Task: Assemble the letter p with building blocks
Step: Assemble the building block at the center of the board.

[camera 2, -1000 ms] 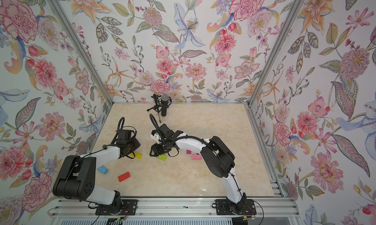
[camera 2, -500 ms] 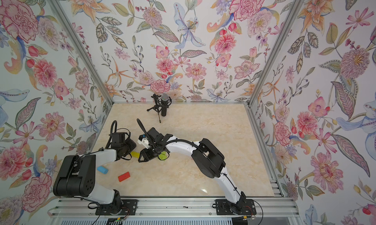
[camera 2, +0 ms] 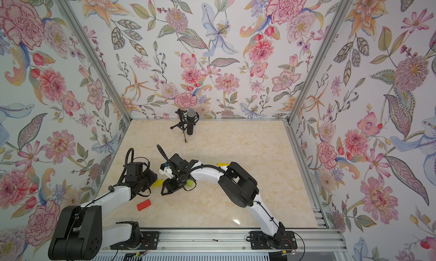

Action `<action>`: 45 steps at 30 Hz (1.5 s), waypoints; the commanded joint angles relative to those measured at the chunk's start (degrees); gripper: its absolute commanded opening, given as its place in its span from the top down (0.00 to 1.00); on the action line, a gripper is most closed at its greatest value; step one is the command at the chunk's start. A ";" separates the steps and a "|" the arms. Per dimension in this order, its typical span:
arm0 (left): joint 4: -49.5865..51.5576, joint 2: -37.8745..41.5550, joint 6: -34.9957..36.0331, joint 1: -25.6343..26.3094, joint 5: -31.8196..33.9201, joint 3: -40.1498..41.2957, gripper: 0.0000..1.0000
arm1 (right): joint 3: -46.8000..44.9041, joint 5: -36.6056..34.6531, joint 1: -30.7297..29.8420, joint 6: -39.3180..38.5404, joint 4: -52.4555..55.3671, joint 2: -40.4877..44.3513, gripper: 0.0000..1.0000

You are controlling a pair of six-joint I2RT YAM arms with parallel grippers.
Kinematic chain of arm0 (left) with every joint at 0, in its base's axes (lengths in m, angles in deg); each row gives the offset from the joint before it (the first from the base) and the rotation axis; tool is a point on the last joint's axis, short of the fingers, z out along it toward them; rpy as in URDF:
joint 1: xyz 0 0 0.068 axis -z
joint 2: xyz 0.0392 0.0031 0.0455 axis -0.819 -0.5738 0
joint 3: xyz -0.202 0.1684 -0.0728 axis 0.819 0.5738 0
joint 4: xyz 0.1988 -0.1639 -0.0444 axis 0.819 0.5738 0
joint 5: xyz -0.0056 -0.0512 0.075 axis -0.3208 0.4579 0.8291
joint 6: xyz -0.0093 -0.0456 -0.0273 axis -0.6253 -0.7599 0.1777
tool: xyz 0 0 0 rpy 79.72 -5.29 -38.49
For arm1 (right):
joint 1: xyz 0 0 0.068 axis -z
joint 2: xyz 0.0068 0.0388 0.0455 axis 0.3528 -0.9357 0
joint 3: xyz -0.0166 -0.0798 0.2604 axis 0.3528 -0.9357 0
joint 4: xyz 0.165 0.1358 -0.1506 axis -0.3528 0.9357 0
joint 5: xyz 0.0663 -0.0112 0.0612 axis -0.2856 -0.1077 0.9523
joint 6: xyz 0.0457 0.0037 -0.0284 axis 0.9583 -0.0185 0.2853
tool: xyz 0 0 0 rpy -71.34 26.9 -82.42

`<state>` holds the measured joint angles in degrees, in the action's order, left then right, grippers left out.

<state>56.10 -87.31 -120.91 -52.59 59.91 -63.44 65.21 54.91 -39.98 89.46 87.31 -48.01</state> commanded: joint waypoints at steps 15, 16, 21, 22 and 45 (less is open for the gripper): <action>13.83 1.48 3.80 1.64 12.86 -5.72 0.72 | 0.56 -1.30 -0.62 0.06 -1.52 -2.02 0.52; 14.25 0.60 3.98 1.57 13.63 -6.14 0.72 | 0.92 -1.10 -0.71 0.24 -1.86 -2.16 0.52; 12.99 -3.28 5.46 -1.07 12.32 -6.73 0.75 | 4.19 -0.22 -0.67 1.37 -3.04 -4.43 0.52; 13.03 -4.27 5.94 -1.20 11.72 -7.08 0.76 | 4.98 0.07 -0.59 1.44 -3.12 -4.98 0.52; 9.06 6.68 3.39 -0.77 -5.08 5.45 0.88 | 8.34 0.04 2.77 4.23 -3.46 -9.04 0.53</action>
<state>64.34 -80.27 -116.84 -53.84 57.20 -59.07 74.98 56.13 -37.10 93.02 83.62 -57.43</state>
